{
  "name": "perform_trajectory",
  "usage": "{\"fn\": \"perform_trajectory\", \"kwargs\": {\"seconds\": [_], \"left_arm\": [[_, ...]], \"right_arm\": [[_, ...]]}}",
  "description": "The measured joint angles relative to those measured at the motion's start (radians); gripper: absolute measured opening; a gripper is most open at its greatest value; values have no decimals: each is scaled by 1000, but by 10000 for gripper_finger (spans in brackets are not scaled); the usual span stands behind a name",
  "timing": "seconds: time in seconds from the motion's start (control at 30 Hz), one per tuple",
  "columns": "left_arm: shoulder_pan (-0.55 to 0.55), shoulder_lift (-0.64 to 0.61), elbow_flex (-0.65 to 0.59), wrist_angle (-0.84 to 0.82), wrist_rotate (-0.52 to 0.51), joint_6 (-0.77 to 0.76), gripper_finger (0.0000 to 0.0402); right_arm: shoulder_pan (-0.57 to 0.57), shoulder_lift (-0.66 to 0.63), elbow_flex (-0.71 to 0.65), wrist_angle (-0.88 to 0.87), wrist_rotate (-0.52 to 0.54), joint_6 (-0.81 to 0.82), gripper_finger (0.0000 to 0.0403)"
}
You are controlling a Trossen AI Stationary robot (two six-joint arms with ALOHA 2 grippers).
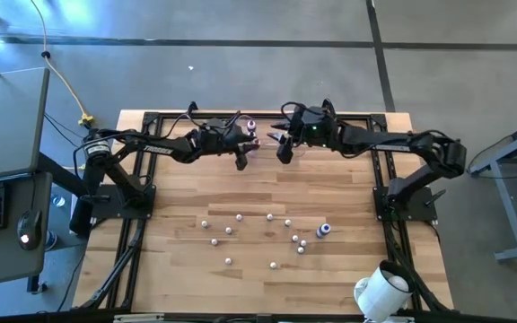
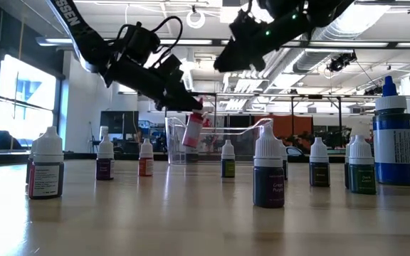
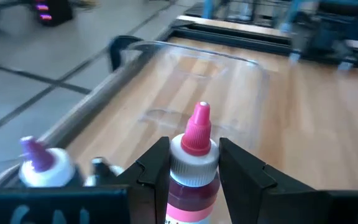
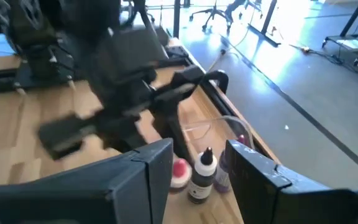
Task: Pick & Place food coloring
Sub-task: Put the pink food coloring into the transparent bin
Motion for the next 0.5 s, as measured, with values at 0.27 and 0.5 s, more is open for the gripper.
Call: {"fn": "perform_trajectory", "kwargs": {"seconds": [0.27,0.5], "left_arm": [[-75,73,0,70,-156,-10,106],[-135,97,-1,91,-392,-8,106]], "right_arm": [[7,-56,0,-45,-4,0,141],[7,-52,0,-93,-2,1,141]]}}
